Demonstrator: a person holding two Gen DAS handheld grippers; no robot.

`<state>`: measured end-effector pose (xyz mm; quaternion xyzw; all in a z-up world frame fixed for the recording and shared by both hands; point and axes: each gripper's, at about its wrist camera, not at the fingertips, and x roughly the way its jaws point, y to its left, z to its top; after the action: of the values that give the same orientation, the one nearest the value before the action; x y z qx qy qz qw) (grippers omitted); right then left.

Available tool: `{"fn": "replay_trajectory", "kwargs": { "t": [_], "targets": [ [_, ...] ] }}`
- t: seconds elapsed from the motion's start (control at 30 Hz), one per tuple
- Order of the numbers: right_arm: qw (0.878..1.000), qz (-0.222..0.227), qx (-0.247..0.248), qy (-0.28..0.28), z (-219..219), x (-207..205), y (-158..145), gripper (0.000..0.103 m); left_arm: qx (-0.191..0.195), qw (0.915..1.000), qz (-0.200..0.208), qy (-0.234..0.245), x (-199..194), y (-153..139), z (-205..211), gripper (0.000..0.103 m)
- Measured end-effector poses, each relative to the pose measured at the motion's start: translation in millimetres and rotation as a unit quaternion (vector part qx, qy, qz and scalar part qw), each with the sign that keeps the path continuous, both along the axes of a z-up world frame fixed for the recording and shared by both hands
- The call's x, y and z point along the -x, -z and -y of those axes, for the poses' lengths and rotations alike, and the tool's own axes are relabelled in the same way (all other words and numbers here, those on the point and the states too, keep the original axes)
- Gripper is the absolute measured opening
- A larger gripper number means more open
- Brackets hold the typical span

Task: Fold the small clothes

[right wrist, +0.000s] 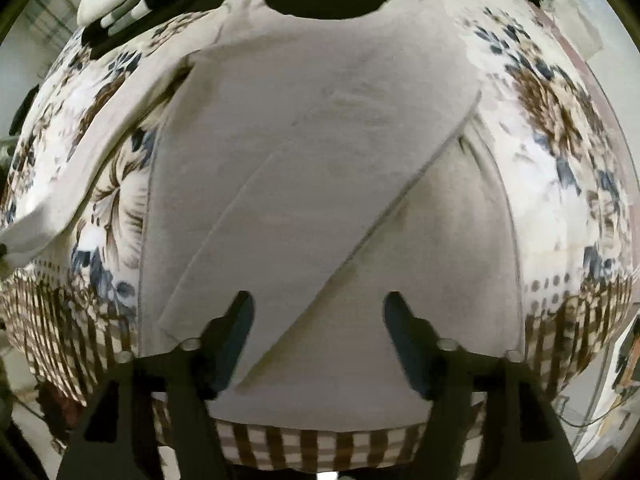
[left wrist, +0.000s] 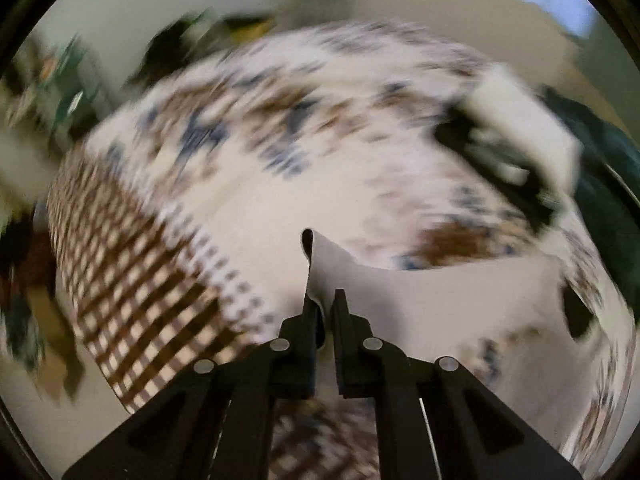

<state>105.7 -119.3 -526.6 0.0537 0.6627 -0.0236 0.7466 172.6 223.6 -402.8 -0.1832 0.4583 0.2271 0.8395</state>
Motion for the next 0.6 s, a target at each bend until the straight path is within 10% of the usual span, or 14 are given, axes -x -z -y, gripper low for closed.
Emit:
{"fn": "replay_trajectory", "kwargs": {
  "t": [0.23, 0.47, 0.6],
  "targets": [
    [0.998, -0.008, -0.052, 0.020, 67.5, 18.0, 0.2, 0.084, -0.026, 0.9671, 0.032, 0.251, 5.1, -47.3, 185.6, 0.004],
    [0.997, -0.011, -0.042, 0.071, 160.0, 55.9, -6.6, 0.084, -0.016, 0.8978, -0.039, 0.438, 50.4, 10.1, 343.8, 0.004],
    [0.996, -0.018, -0.031, 0.085, 206.9, 78.5, -2.8, 0.084, -0.016, 0.8823, -0.086, 0.463, 66.3, 44.2, 375.3, 0.004]
  ]
}}
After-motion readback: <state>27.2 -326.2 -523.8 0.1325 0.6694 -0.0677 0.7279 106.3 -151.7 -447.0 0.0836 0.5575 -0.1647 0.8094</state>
